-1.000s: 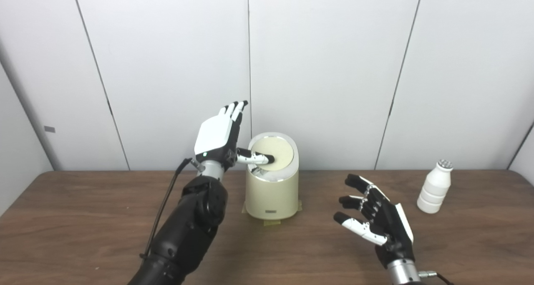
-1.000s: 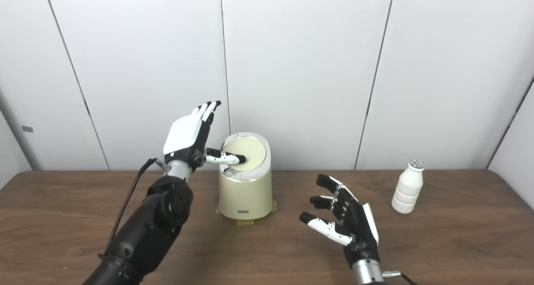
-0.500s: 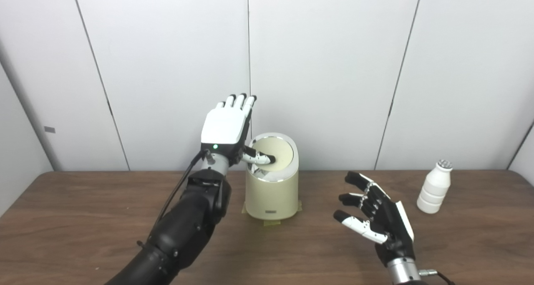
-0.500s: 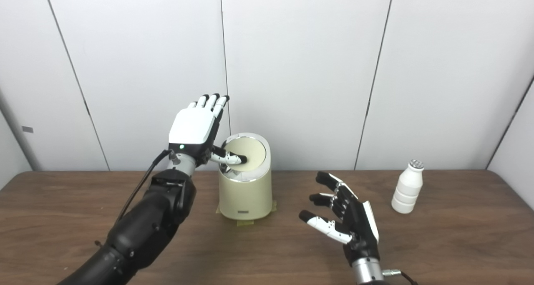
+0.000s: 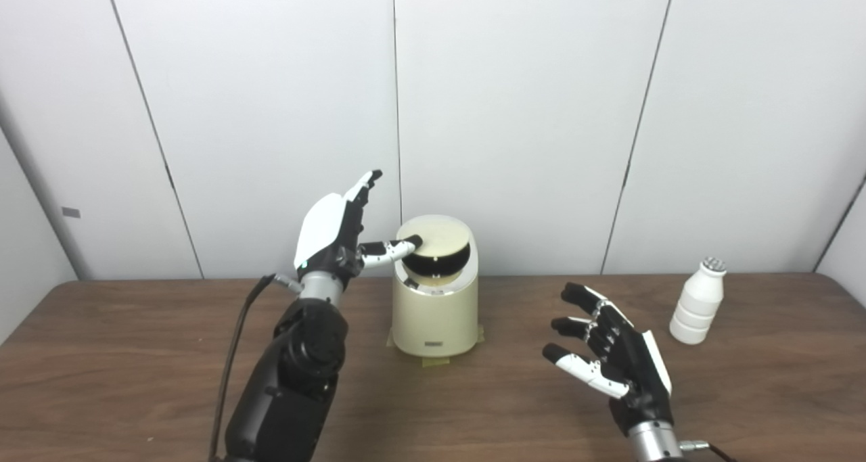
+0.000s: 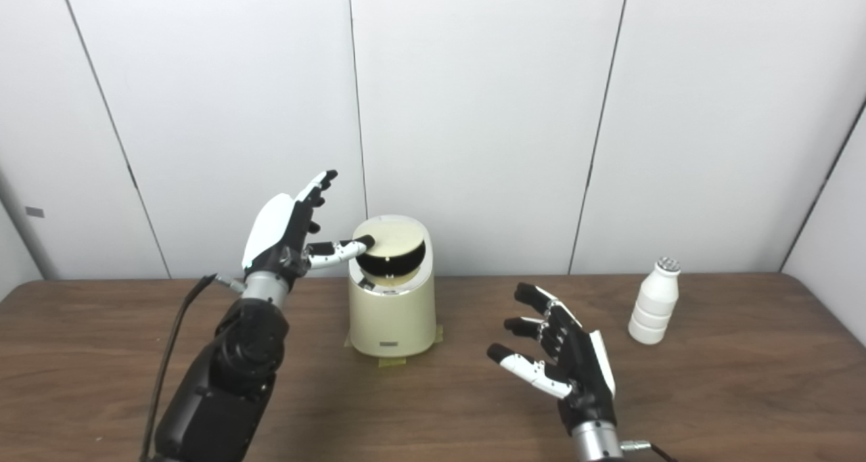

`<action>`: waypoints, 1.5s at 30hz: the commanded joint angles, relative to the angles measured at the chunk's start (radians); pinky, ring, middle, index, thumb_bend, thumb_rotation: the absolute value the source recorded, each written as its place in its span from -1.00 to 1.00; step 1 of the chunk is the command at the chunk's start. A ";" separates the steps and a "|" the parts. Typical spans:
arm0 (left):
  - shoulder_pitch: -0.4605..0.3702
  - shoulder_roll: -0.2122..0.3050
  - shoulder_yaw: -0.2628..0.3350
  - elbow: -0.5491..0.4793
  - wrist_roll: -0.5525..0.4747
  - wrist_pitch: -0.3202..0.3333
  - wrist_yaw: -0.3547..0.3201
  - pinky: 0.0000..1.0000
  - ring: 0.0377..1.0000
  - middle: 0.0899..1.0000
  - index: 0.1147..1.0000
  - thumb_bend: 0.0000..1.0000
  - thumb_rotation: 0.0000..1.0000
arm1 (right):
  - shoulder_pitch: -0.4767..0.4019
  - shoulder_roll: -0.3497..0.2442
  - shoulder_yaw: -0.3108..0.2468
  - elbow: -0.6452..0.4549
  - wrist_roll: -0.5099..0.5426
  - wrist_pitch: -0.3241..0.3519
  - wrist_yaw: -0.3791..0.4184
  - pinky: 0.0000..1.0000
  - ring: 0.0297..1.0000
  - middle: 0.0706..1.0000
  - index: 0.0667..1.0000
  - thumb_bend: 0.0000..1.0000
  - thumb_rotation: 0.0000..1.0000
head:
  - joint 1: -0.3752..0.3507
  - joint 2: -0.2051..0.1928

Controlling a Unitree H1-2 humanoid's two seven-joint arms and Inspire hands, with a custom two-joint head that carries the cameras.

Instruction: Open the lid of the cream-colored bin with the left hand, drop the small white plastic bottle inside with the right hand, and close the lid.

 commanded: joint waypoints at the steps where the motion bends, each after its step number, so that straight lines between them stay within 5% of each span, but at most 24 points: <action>1: -0.042 -0.006 0.055 -0.086 -0.116 -0.059 0.004 0.30 0.59 0.66 0.74 0.39 -0.47 | -0.038 -0.003 -0.001 -0.037 -0.005 -0.025 -0.001 0.33 0.25 0.57 0.51 0.73 -0.39 | -0.003 0.000; 7: 0.104 -0.020 0.132 -0.236 -0.292 -0.003 -0.038 0.01 0.26 0.39 0.46 0.40 -0.65 | -0.038 -0.009 -0.004 -0.034 0.000 -0.023 0.003 0.36 0.27 0.58 0.52 0.74 -0.38 | 0.002 0.000; 12: 0.220 0.003 0.142 -0.290 -0.343 -0.013 -0.054 0.02 0.29 0.40 0.46 0.42 -0.63 | -0.038 -0.016 -0.003 -0.028 0.000 -0.033 0.006 0.27 0.26 0.58 0.53 0.72 -0.38 | 0.001 0.000; 27: 0.396 0.034 0.147 -0.217 -0.415 -0.177 -0.073 0.04 0.25 0.38 0.47 0.30 -0.91 | -0.096 -0.077 -0.016 -0.061 0.040 0.005 0.063 0.19 0.27 0.57 0.57 0.72 -0.52 | -0.085 -0.011; 36: 0.390 0.061 0.148 -0.155 -0.457 -0.245 -0.097 0.08 0.28 0.38 0.48 0.28 -0.93 | -0.309 -0.288 -0.025 -0.236 -0.120 0.244 0.100 0.08 0.33 0.59 0.55 0.67 -0.65 | -0.243 -0.077; 41: 0.386 0.087 0.150 -0.130 -0.476 -0.263 -0.119 0.13 0.33 0.44 0.51 0.21 -0.97 | -0.392 -0.433 -0.082 -0.105 -0.142 0.210 0.101 0.22 0.37 0.55 0.52 0.75 -0.50 | -0.300 -0.109; 45: 0.382 0.098 0.149 -0.124 -0.486 -0.258 -0.127 0.15 0.35 0.46 0.54 0.19 -1.00 | -0.405 -0.490 -0.104 -0.069 -0.165 0.216 0.089 0.35 0.52 0.60 0.57 0.69 -0.45 | -0.320 -0.114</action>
